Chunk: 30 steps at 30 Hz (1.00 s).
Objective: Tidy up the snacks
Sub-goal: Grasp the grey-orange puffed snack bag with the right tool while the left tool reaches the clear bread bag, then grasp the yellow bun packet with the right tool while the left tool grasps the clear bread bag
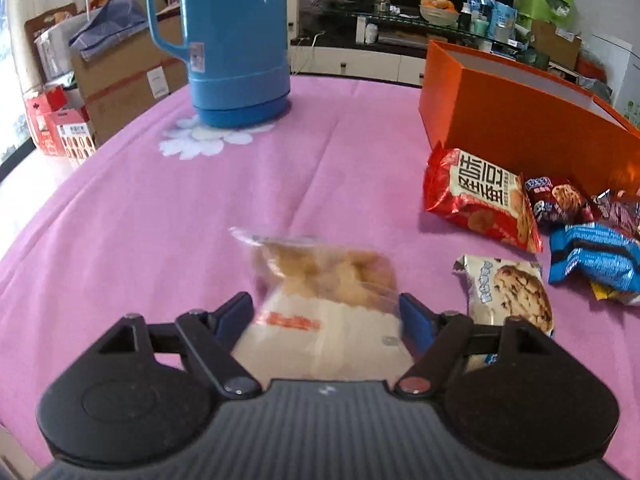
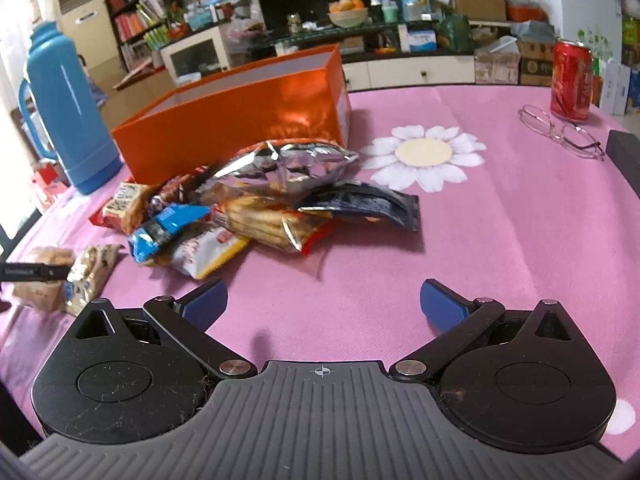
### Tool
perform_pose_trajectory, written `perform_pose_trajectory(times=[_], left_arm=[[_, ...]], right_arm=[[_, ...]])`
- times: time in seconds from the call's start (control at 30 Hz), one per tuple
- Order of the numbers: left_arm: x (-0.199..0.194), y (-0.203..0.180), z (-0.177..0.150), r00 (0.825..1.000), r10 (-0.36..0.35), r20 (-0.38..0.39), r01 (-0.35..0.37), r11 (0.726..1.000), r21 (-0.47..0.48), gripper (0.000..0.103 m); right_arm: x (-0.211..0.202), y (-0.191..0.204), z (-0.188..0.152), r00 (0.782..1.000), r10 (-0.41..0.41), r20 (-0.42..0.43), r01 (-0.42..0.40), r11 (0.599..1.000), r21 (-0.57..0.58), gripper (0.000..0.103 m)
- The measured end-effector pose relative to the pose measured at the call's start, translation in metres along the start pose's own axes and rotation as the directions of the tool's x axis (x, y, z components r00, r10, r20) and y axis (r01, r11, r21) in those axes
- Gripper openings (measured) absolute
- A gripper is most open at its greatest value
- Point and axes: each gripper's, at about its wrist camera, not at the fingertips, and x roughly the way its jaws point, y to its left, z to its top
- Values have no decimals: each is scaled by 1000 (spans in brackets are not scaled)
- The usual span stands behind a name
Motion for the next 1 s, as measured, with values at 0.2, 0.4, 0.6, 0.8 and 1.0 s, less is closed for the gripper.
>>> perform_pose_trajectory(times=[0.2,0.4,0.6,0.8,1.0], left_arm=[[0,-2,-6,999,-16,37,15,1000,8,83],[3,-3,-6,999,-23,43,22,1000,14,88],[5,-3,-5,998,-33,46,32,999,24,90],[4,-4,-7,998,-35,50,34,999,25,91],[4,-5,-8,998,-32,57,31,999,25,92]], right_arm=[[-11,35,38,996,27,87,-15,991,-136,94],[56,60,112,998,-47,30,52,980,-191,94],[114,64,116,990,-82,-111,59,978,-199,61],[50,86,68,996,-9,-92,-18,957,-289,51],[-15,68,9,999,-17,-47,7,977,-214,52]])
